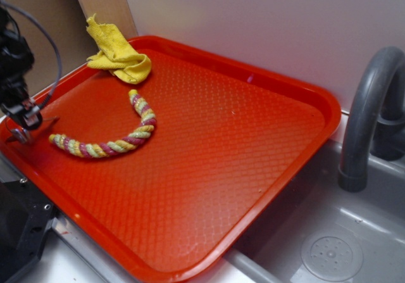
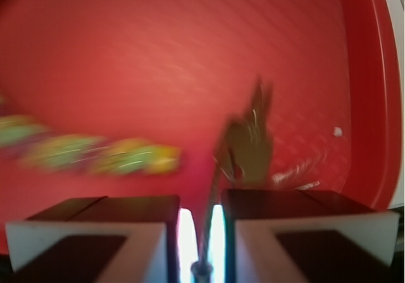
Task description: Grab the silver keys.
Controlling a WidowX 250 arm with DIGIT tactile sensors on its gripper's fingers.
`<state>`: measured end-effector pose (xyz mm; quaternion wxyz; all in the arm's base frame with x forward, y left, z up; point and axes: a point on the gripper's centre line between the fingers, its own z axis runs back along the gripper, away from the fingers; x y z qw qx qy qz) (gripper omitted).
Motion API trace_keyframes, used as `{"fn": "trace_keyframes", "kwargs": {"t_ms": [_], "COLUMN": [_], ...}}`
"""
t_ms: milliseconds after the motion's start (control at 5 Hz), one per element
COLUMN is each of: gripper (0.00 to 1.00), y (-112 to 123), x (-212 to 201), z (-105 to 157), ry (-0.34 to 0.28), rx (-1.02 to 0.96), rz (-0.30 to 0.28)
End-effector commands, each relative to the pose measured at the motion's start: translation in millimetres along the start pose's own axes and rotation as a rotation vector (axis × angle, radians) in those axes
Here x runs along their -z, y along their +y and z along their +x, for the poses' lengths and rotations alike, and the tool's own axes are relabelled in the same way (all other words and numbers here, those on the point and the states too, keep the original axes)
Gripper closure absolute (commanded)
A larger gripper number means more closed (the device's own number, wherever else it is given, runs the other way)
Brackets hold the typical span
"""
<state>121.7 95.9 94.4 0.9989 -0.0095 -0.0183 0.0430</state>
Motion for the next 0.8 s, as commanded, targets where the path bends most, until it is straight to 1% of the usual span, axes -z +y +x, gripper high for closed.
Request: {"fn": "trace_keyframes", "kwargs": {"t_ms": [0, 200, 400, 600], "gripper": [1.0, 1.0, 1.0, 1.0], "y": [-71.4, -98.5, -117.1, -119.3], "x": [-106.6, -154.1, -159.2, -161.0], "z": [28.9, 46.4, 63.0, 66.7], "ry": [-0.167, -0.154, -0.143, -0.145], "rx": [0.059, 0.045, 0.001, 0.005], "rz": [-0.082, -0.037, 0.005, -0.002]}}
